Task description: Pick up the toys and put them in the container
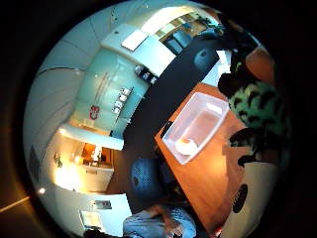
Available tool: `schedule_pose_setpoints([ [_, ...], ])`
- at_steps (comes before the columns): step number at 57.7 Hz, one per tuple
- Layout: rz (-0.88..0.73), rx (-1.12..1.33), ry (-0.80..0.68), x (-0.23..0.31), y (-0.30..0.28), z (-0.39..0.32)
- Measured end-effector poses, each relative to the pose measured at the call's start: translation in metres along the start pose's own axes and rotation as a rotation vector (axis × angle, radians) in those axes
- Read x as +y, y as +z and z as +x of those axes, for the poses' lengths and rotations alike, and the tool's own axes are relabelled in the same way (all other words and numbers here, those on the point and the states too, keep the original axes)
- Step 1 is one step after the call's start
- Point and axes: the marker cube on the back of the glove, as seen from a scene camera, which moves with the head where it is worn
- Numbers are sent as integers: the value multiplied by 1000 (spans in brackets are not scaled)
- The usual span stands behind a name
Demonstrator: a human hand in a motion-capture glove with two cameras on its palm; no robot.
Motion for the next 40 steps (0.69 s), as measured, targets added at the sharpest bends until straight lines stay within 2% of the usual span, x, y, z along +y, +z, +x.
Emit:
schedule_pose_setpoints([
  [6,-81,-28,-34,-19,44,-37],
  [10,-190,-14,-18,-26,77,-55],
  [13,-272,27,11,-28,95,-59],
  [18,-314,94,41,-24,103,-50],
  [30,-292,129,67,-15,73,-11],
  [40,-254,199,149,34,3,61],
])
